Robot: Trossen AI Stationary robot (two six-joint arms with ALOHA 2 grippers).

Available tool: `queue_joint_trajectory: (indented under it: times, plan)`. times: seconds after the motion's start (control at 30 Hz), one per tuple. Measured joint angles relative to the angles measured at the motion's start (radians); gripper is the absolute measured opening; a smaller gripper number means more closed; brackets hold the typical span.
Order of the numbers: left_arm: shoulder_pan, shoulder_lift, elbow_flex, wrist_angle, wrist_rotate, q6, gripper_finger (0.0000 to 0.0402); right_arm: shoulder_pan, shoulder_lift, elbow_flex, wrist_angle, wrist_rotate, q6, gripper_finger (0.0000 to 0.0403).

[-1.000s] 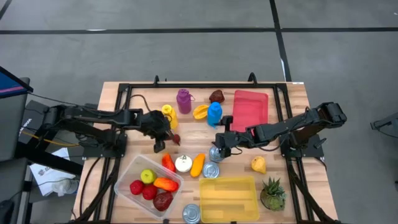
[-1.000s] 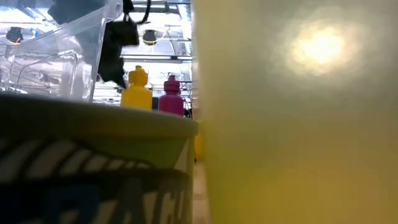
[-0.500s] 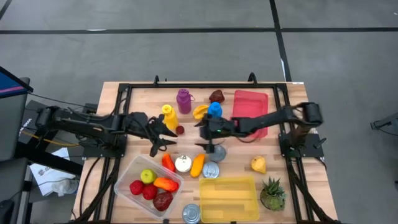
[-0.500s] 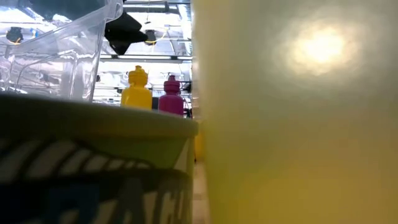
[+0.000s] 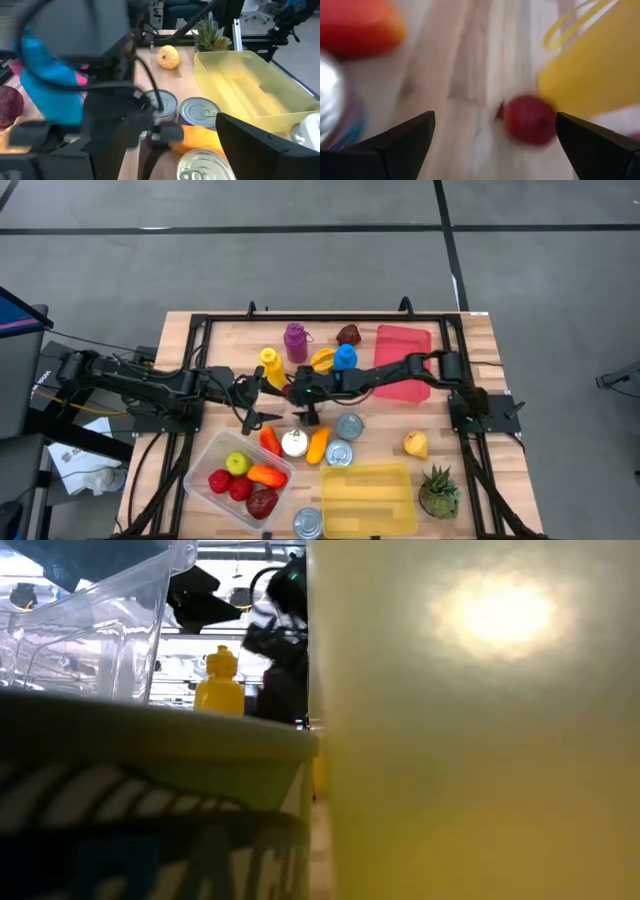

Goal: Pick & Place Food Item
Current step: Put the red pomegranate into the transparent bin

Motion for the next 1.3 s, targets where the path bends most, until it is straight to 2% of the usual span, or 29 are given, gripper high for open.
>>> queue_joint_trajectory:
  times: [0.23, 0.4, 0.67, 1.0, 1.17, 1.3]
  plan:
    - [0.0, -0.022, -0.042, 0.036, -0.001, 0.004, 0.0281, -0.034, -0.005, 0.013, -0.001, -0.004, -0.002, 0.0399]
    - [0.0, -0.044, -0.068, 0.045, -0.001, 0.005, 0.0281, -0.055, -0.004, 0.013, -0.002, -0.103, 0.022, 0.0399]
    - [0.001, -0.066, -0.07, 0.057, -0.001, 0.005, 0.028, -0.073, -0.003, 0.013, -0.002, -0.116, 0.026, 0.0395]
    - [0.001, -0.069, -0.07, 0.058, -0.002, 0.001, 0.028, -0.077, 0.067, 0.039, -0.029, -0.133, 0.018, 0.0384]
    - [0.001, -0.069, -0.07, 0.057, -0.002, 0.001, 0.028, -0.078, 0.069, 0.058, -0.034, -0.133, 0.018, 0.0371]
    - [0.001, -0.069, -0.07, 0.057, -0.002, 0.0, 0.028, -0.077, 0.068, 0.064, -0.038, -0.133, 0.018, 0.0344]
